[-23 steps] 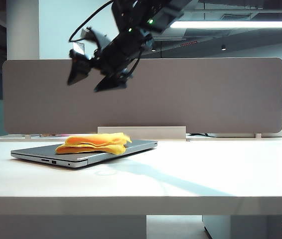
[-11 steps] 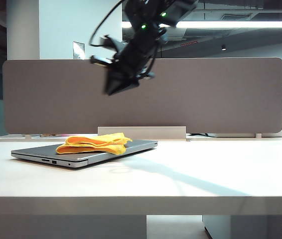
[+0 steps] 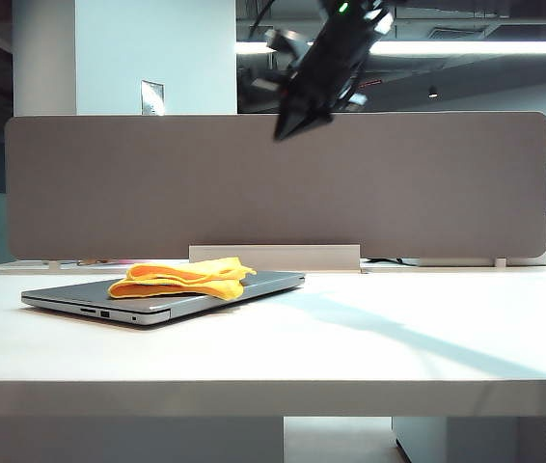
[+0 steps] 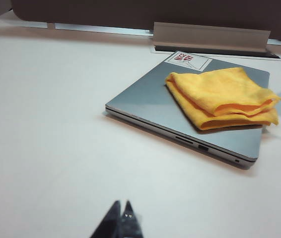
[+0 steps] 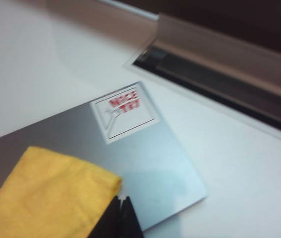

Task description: Pick up the yellow rag and put it over the laptop.

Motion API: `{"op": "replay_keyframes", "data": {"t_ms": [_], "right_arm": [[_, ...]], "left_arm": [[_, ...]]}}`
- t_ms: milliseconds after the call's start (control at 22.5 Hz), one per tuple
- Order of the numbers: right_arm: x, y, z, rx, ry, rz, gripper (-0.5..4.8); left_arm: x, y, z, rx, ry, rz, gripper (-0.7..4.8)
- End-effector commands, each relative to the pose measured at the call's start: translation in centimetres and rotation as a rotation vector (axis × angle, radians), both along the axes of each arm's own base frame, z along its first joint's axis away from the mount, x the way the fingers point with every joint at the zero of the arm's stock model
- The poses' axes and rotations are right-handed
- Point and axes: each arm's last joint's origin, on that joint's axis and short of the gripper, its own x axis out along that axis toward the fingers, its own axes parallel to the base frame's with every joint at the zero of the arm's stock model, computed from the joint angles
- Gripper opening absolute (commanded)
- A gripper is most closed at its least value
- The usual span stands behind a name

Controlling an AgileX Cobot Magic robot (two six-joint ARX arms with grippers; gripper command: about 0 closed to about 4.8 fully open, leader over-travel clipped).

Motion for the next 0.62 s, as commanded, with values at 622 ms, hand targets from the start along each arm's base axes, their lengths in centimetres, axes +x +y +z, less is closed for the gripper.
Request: {"op": "replay_keyframes", "data": {"t_ms": [622], "right_arm": [[-8.5,-16.7,6.7,0.063,-0.013,-0.307,-0.01]], "left_arm": [[0.0,0.0,0.2,0.0,-0.01,0.001,-0.06]]}}
